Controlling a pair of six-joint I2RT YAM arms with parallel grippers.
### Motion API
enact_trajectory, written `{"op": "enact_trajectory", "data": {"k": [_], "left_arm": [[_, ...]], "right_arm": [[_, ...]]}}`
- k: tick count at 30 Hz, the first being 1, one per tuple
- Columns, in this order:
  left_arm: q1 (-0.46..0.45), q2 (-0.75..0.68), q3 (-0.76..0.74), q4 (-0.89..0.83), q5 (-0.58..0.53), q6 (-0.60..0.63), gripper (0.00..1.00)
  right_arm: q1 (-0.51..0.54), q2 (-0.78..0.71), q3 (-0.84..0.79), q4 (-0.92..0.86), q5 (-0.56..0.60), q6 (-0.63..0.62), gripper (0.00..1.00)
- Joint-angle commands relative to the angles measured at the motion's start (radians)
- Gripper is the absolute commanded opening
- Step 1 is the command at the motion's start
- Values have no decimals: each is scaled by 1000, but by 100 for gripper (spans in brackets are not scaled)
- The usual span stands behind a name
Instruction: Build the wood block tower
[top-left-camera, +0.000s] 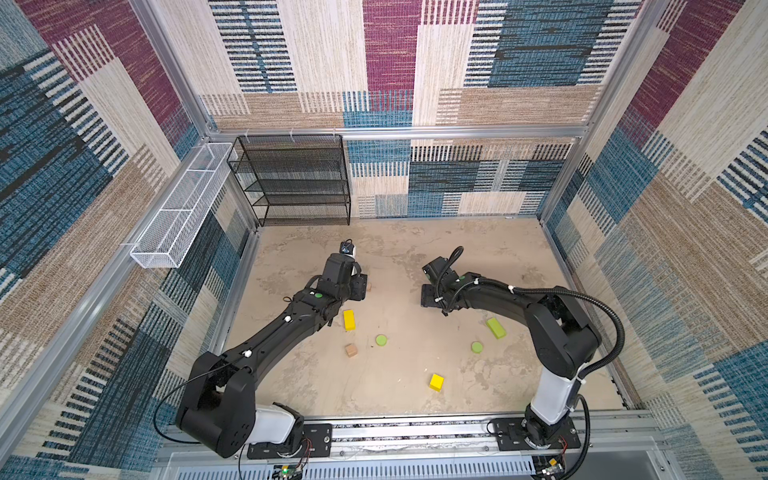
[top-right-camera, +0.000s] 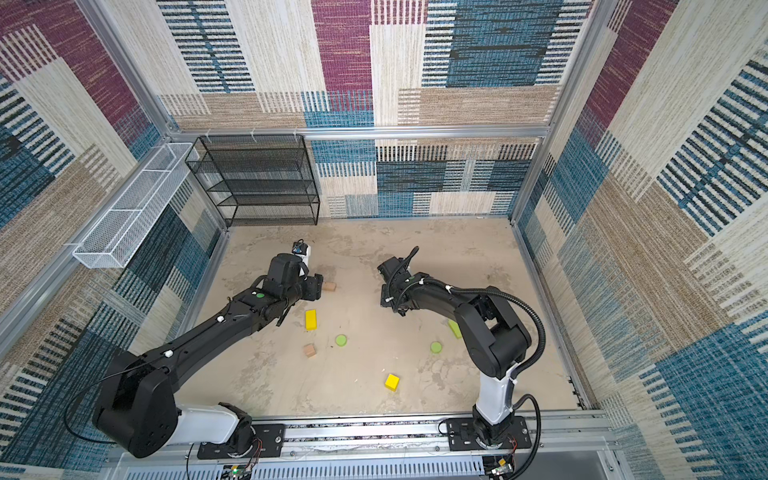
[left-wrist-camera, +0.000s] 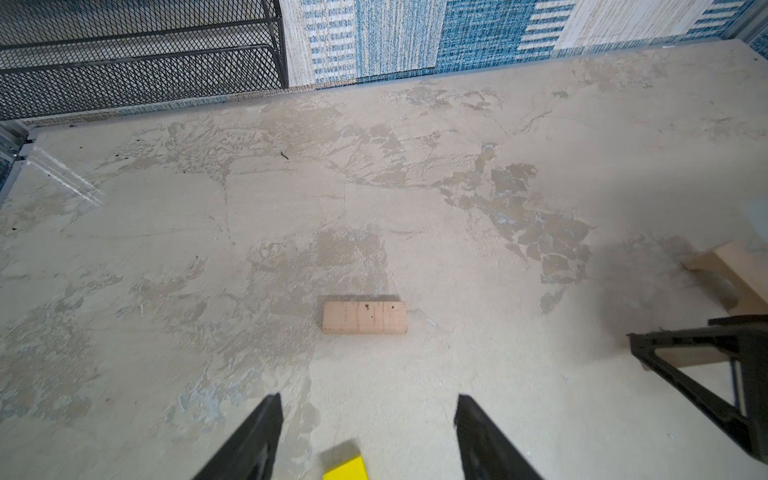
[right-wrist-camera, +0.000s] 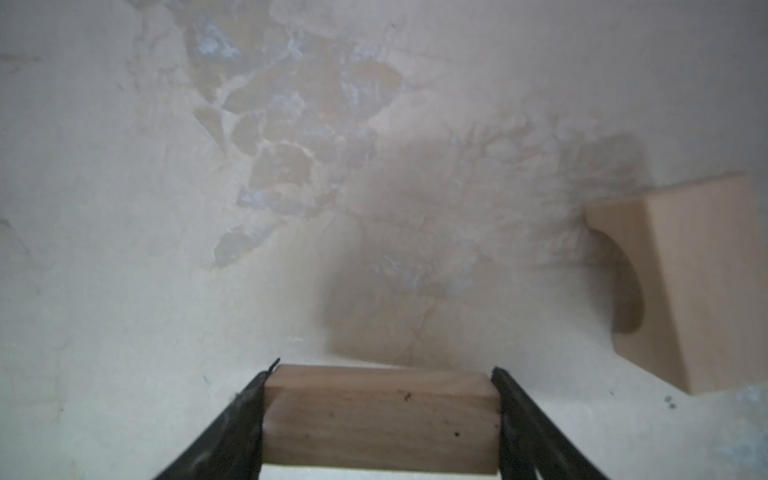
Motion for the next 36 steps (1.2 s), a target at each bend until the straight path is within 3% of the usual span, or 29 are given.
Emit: {"op": "enact_trajectory", "data": {"k": [1,17,36], "left_arm": [[0,-2,-4,9,-11,15,70],[0,0,-6,9,-47,12,69],[0,0,-7,15,-58,9,69]], "right_arm": [[5,47,61,-8,3,-37,60],[39,281,353,-76,50,-75,66],[52,361,465,-119,34,-50,72]]}}
